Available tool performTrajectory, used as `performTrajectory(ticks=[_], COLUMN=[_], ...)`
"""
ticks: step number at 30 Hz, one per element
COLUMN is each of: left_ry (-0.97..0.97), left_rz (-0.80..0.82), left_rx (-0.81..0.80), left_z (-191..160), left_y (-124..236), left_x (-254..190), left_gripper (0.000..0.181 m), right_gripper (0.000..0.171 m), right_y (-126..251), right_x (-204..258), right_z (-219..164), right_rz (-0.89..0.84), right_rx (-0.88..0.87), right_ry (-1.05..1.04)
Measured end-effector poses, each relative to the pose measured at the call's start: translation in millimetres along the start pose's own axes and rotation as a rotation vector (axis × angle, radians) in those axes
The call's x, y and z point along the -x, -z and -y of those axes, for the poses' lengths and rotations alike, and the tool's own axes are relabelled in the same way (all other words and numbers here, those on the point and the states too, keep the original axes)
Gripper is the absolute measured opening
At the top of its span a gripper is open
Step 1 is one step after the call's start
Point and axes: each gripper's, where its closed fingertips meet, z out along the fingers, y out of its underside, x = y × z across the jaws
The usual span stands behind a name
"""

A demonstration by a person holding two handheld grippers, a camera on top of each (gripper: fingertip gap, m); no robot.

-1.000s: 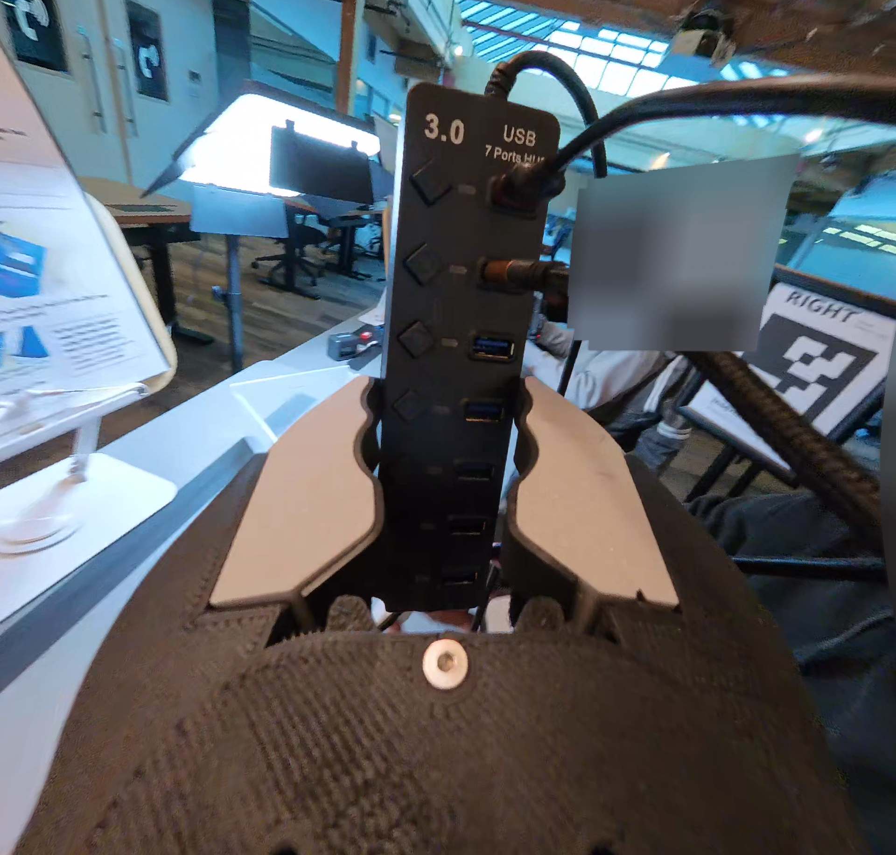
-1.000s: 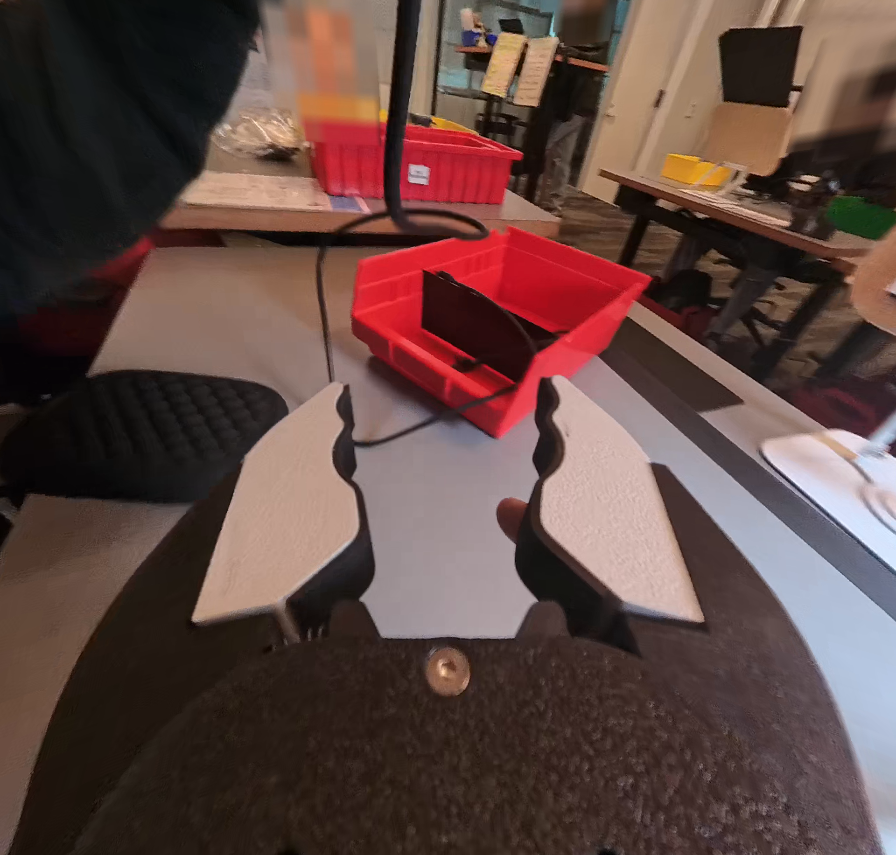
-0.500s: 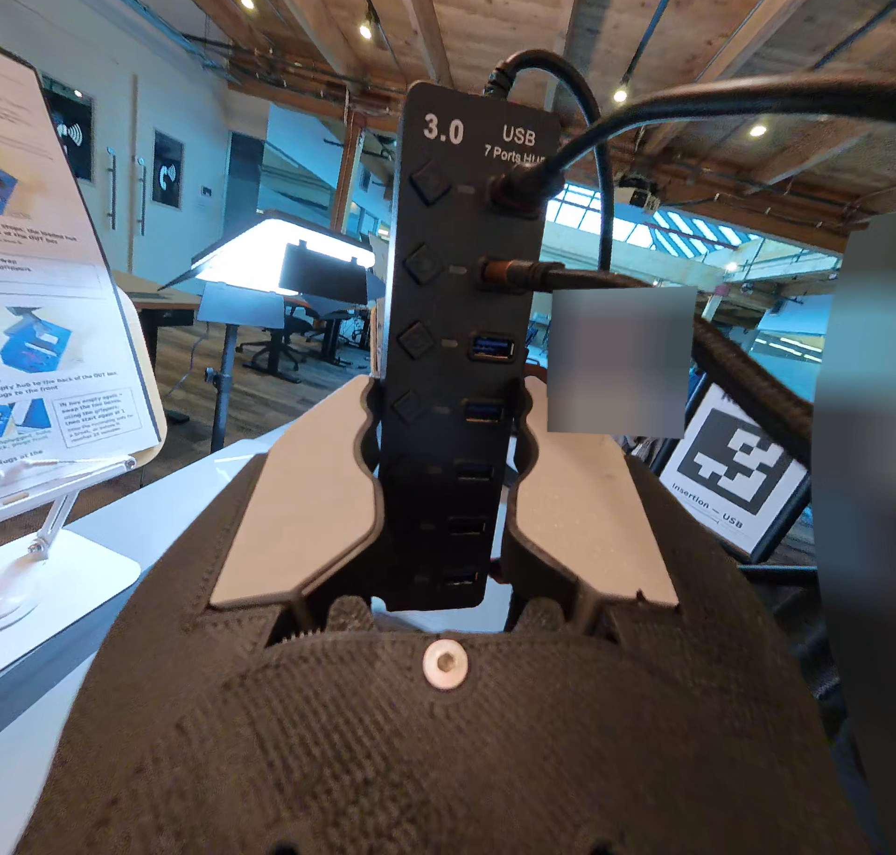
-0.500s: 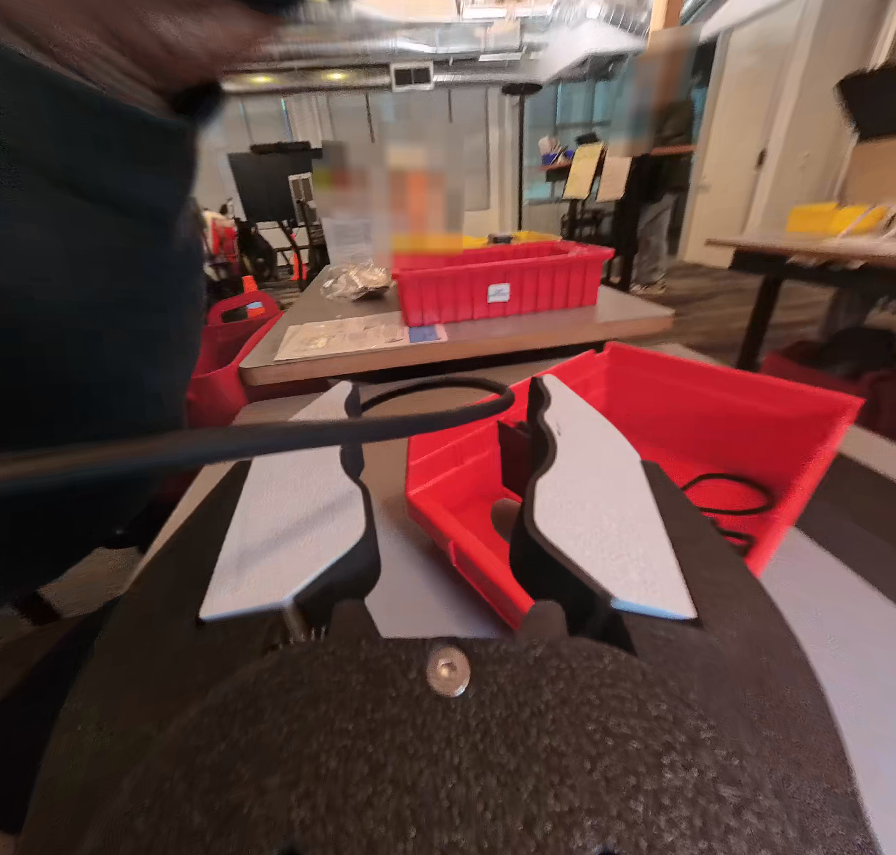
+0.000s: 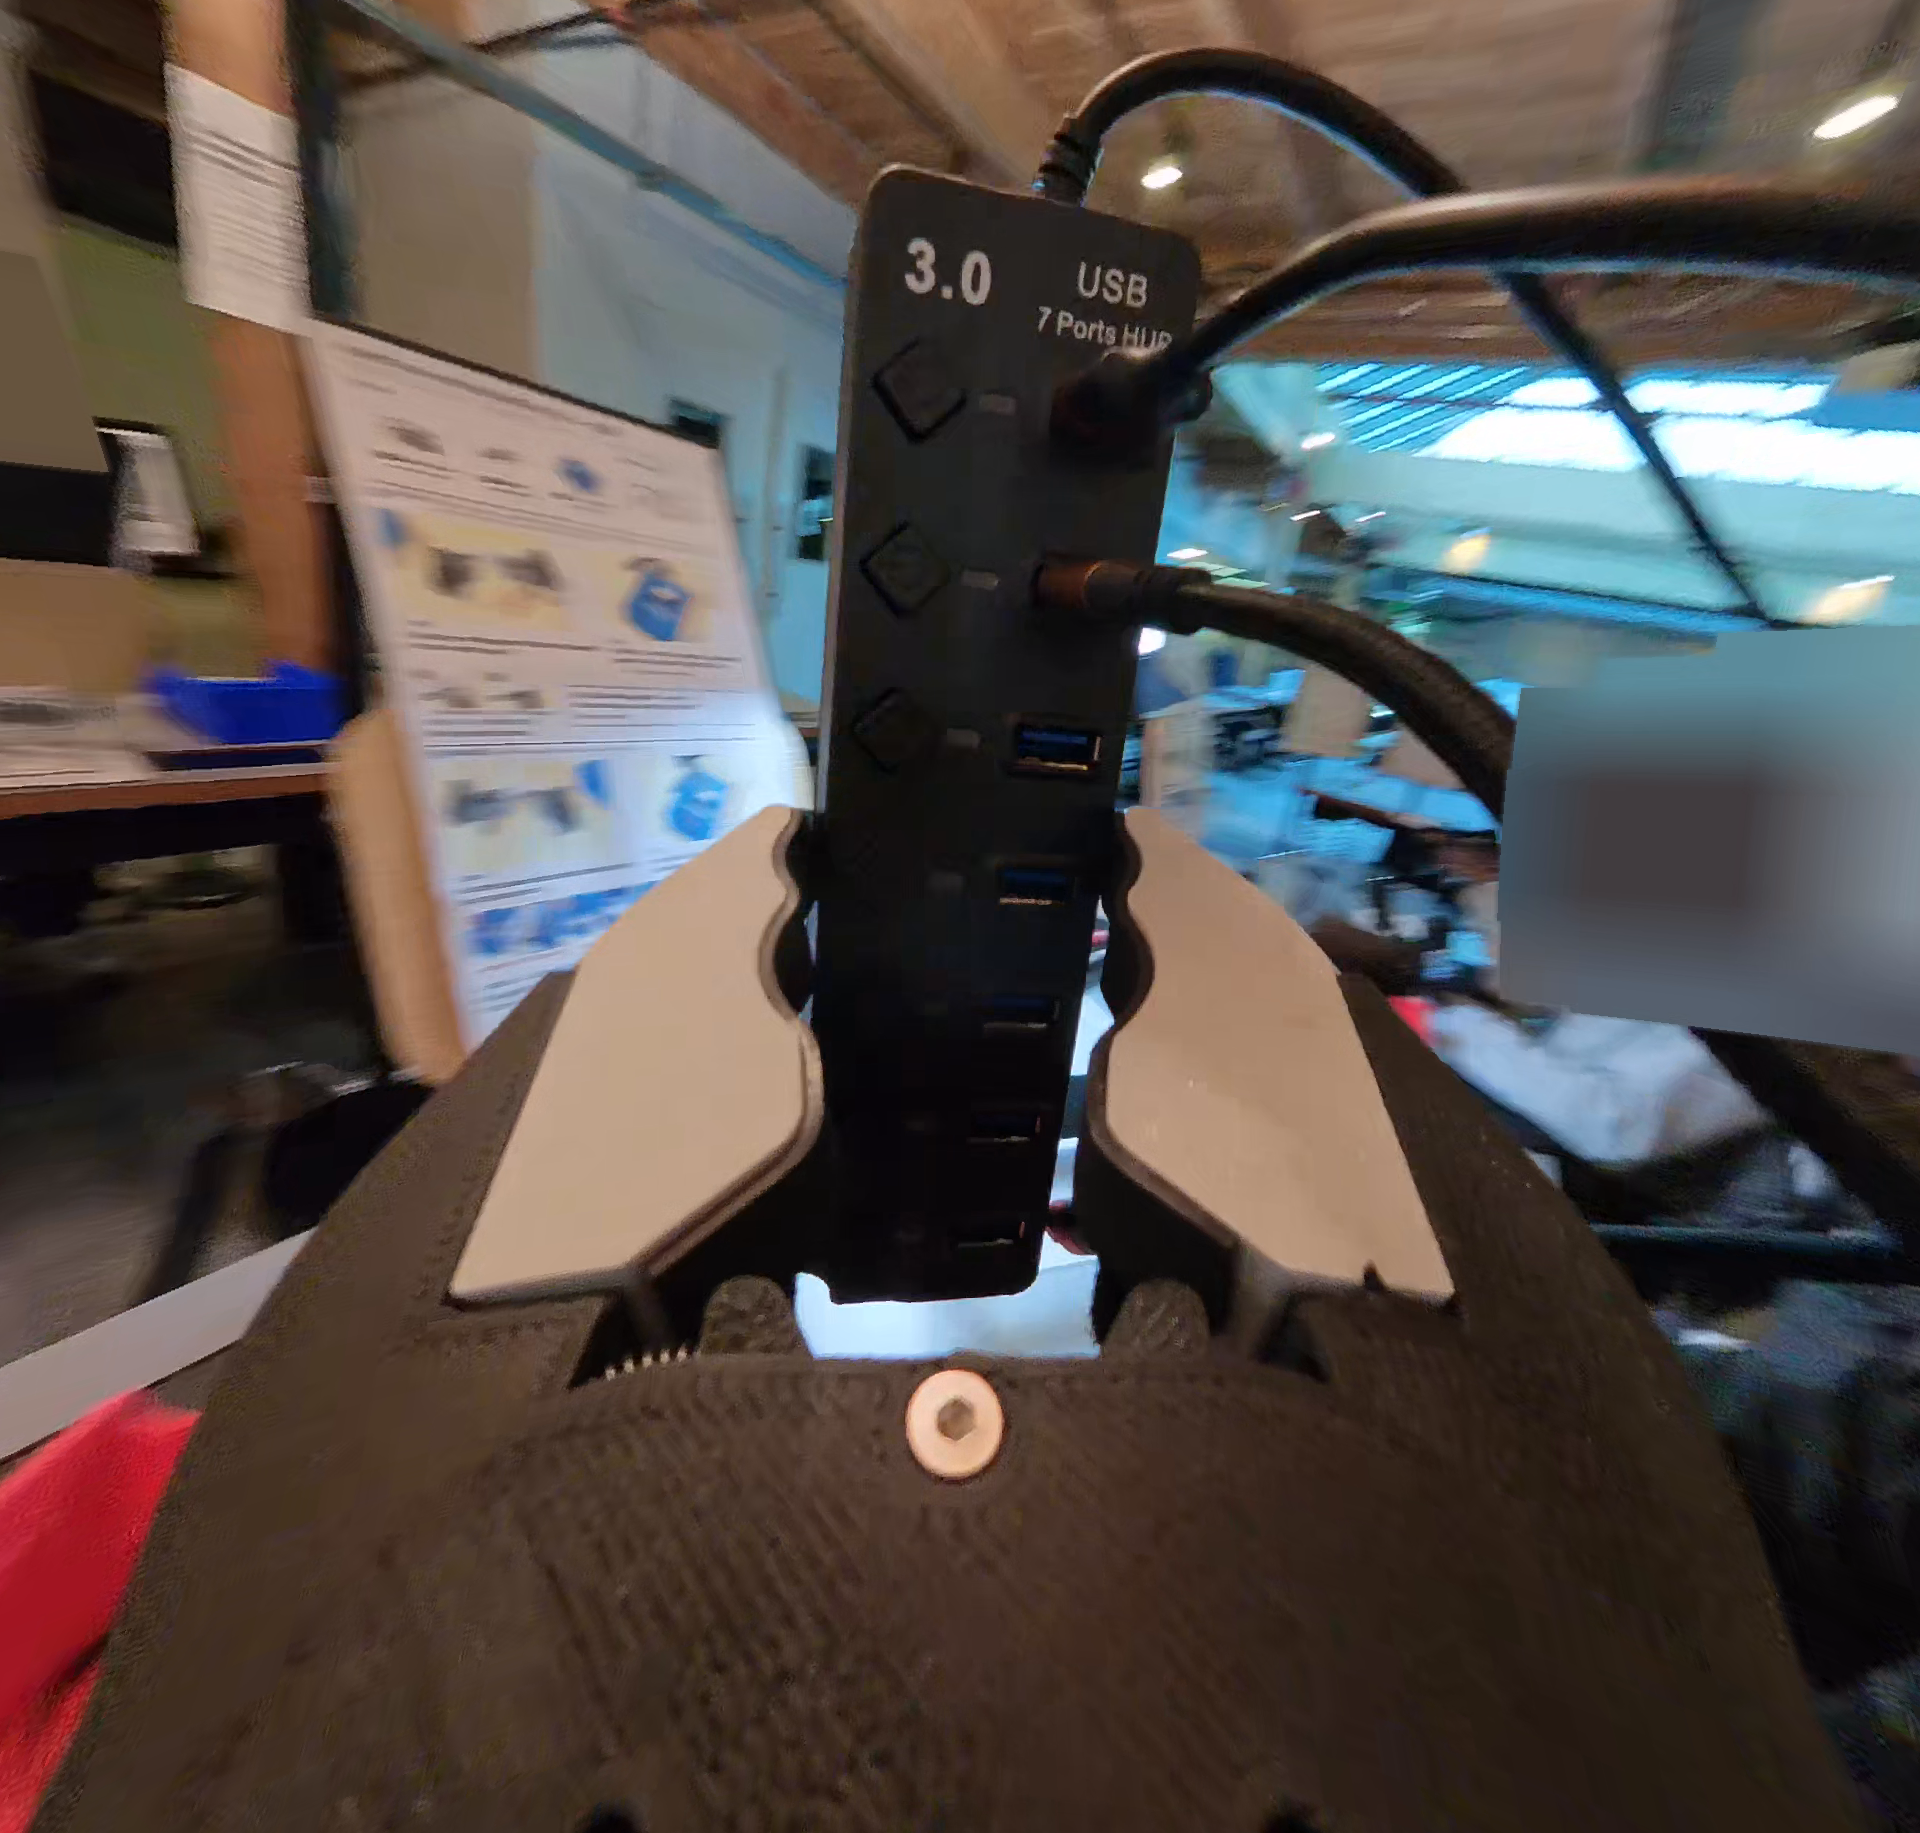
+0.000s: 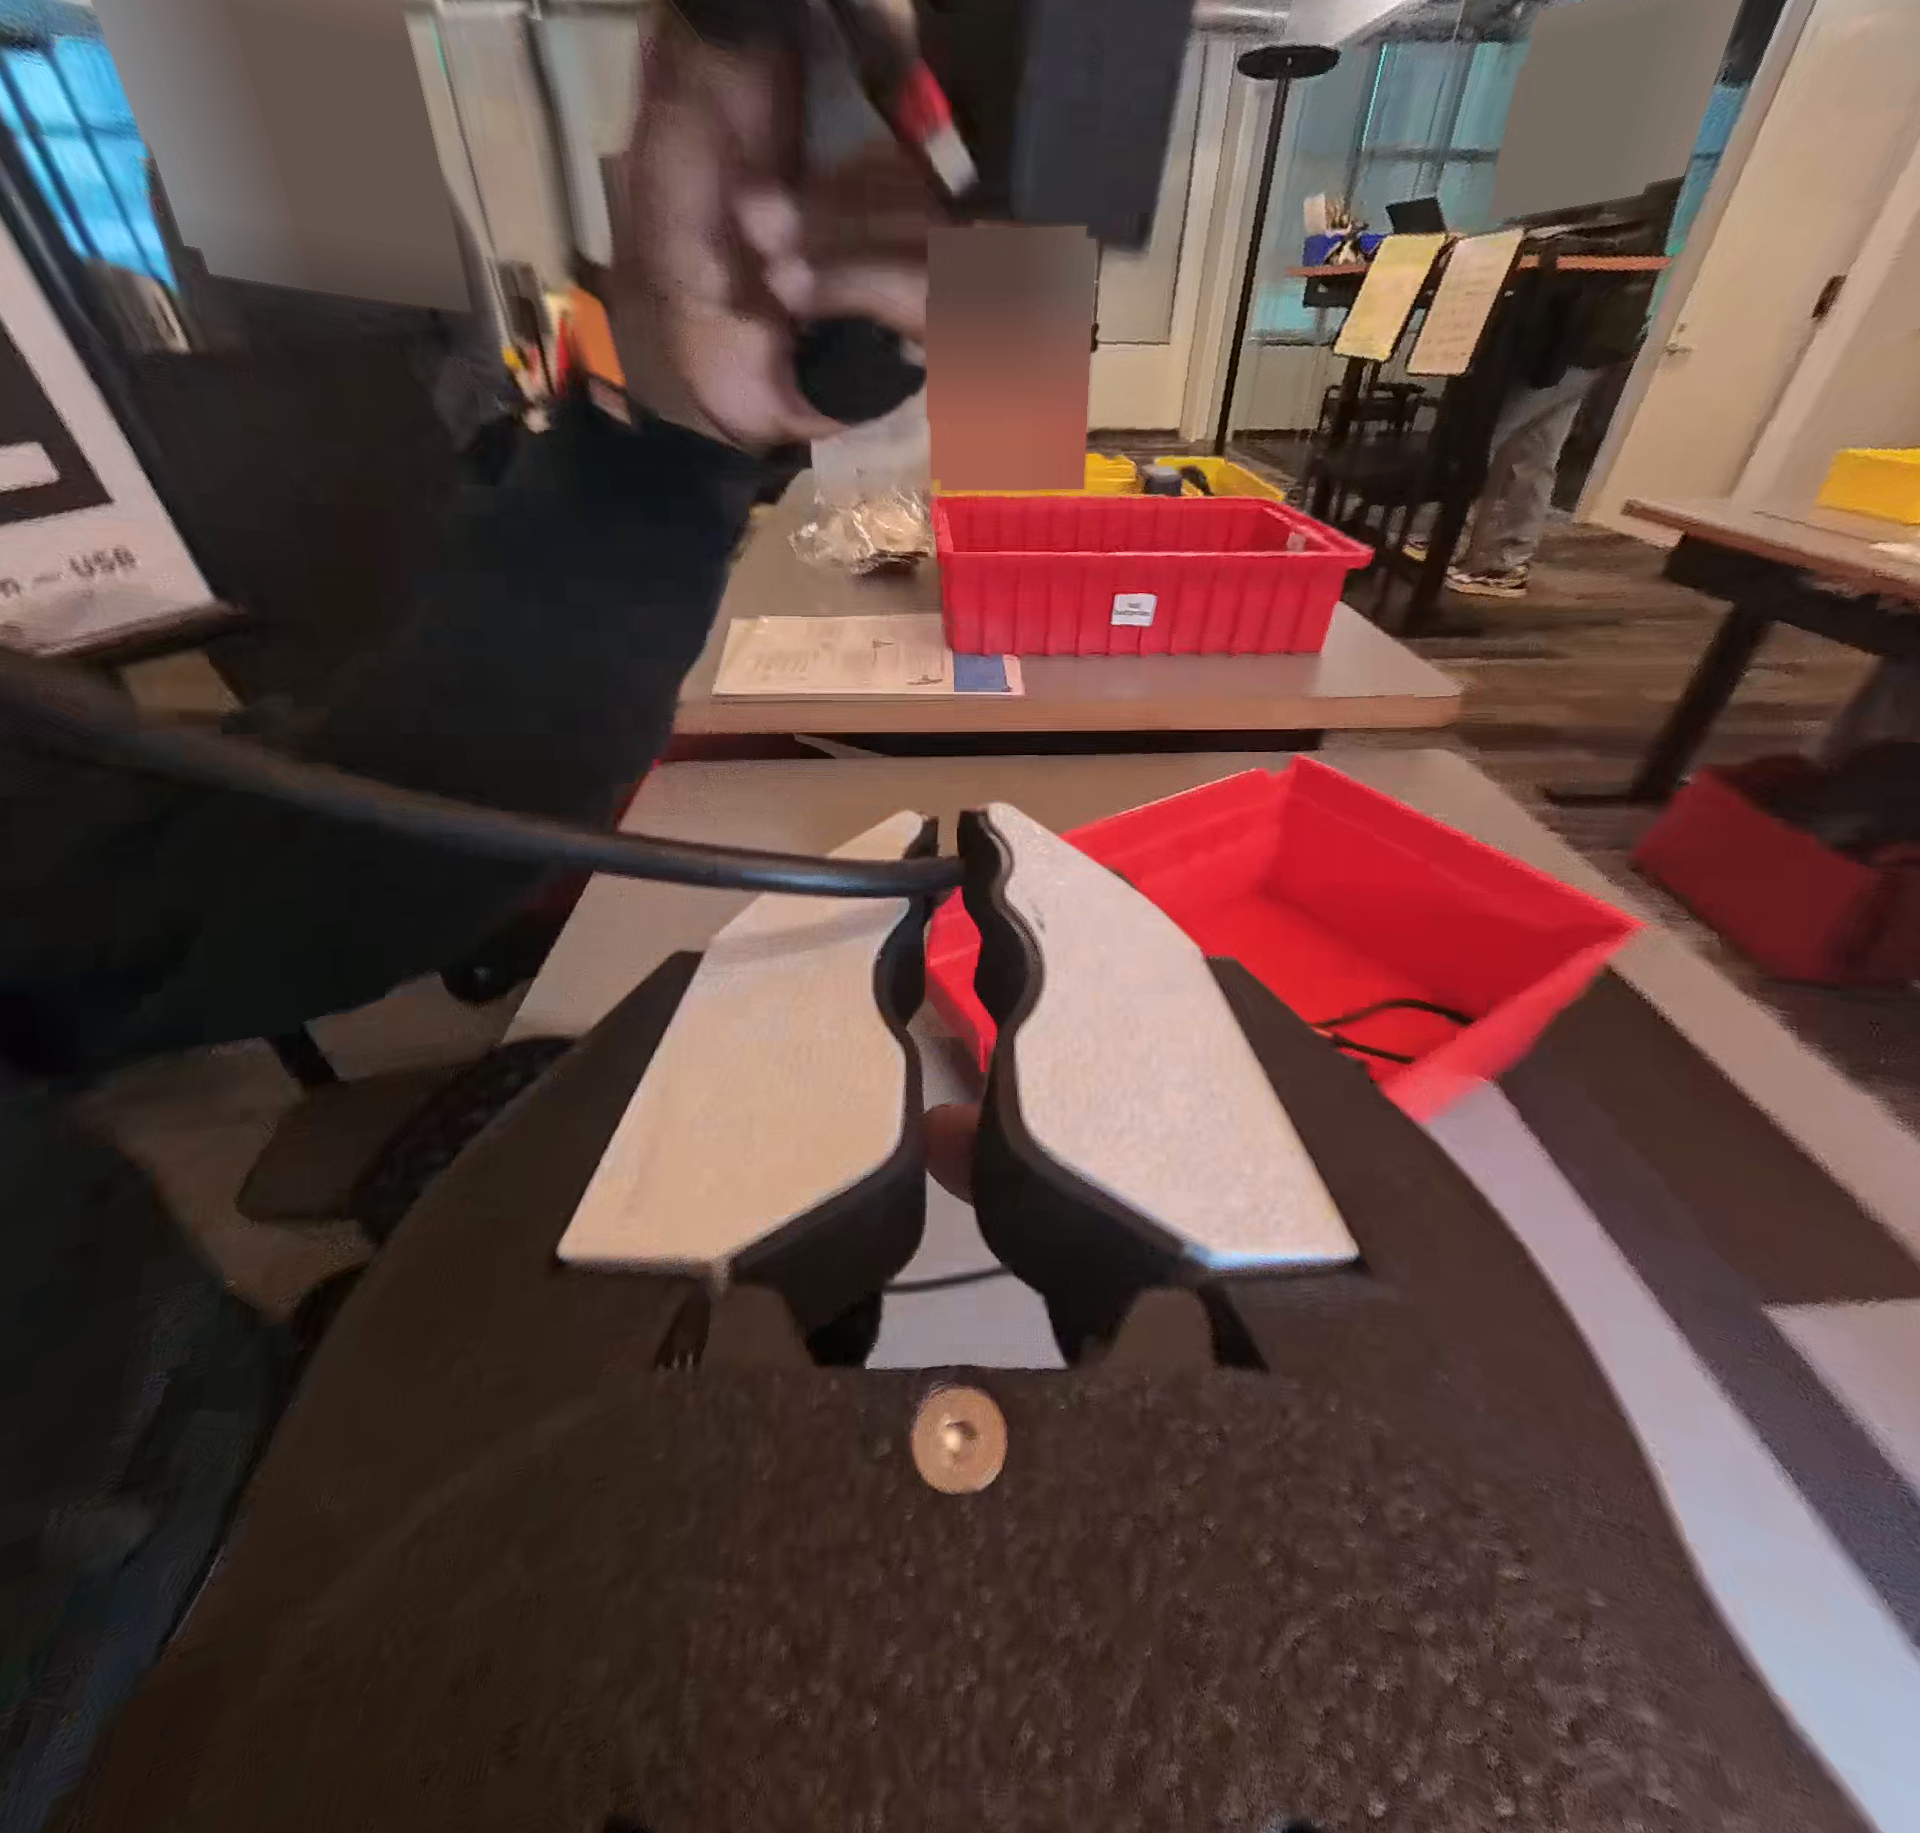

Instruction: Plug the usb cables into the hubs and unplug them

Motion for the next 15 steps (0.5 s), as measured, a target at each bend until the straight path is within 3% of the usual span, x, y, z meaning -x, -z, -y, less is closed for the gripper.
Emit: performTrajectory(ticks=[1,4,8,12,15], left_ry=[-0.04,-0.098,-0.103,-0.161,-0.153], left_rz=[0.073,0.213,0.25,0.211,0.108], left_rx=[0.016,0.113,0.317,0.492,0.608], left_z=[2,-7,-49,-95,-136], left_y=[7,20,19,11,2], left_x=[13,42,61,59,40], left_gripper=[0.054,0.054,0.054,0.054,0.054], right_gripper=[0.004,0.004,0.004,0.004,0.004], right_y=[20,67,115,153,165], right_x=[10,41,70,74,50], right_z=[15,61,129,193,195], right_rz=[0.004,-0.05,-0.121,-0.269,-0.395], right_rx=[0.019,0.069,0.074,0.074,0.189], right_ry=[0.038,0.204,0.295,0.376,0.381])
